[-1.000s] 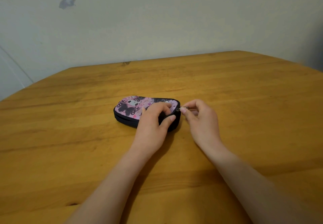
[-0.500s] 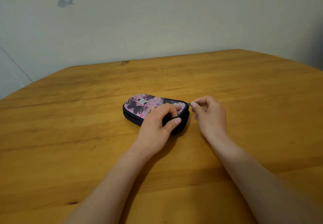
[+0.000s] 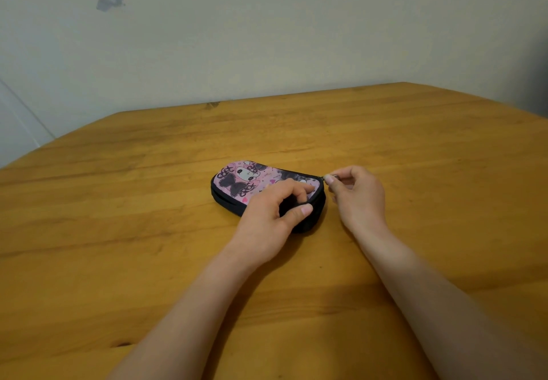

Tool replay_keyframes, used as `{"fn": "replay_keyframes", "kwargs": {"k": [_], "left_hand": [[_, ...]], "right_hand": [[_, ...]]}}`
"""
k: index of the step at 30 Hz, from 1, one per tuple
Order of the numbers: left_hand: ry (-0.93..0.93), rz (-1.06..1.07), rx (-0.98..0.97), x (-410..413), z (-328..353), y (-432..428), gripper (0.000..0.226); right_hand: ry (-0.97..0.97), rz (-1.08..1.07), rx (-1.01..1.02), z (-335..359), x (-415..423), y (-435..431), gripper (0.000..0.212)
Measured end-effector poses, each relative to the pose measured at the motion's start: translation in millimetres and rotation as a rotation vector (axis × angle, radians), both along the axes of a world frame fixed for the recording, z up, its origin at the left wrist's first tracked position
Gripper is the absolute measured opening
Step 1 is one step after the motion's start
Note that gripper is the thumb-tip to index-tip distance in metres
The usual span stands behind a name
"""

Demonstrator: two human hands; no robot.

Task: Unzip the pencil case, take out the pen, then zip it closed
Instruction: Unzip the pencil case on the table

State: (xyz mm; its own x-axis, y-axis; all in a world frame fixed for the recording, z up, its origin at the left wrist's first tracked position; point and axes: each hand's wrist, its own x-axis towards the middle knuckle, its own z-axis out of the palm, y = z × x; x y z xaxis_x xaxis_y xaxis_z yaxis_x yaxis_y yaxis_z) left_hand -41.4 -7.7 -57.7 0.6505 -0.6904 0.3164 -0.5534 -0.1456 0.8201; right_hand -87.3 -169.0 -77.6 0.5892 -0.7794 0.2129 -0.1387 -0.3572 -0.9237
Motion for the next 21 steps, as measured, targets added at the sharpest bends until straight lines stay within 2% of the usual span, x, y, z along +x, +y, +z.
{"fn": "replay_keyframes", "kwargs": {"k": [10,13,17,21], "left_hand": [[-0.07,0.075,0.01,-2,1,-1,0.01],[-0.112,0.115,0.0,-1,2,-1,0.009],[-0.14,0.182,-0.018,0,2,0,0.009],[-0.146,0.235,-0.059,1,2,0,0.006]], "right_hand": [[0.018,0.043,-0.055,1,0,-1,0.01],[0.017,0.115,-0.108,5,-3,5,0.015],[0.015,0.228,-0.126,13,-8,18,0.035],[0.01,0.338,-0.241,17,-13,28,0.035]]}}
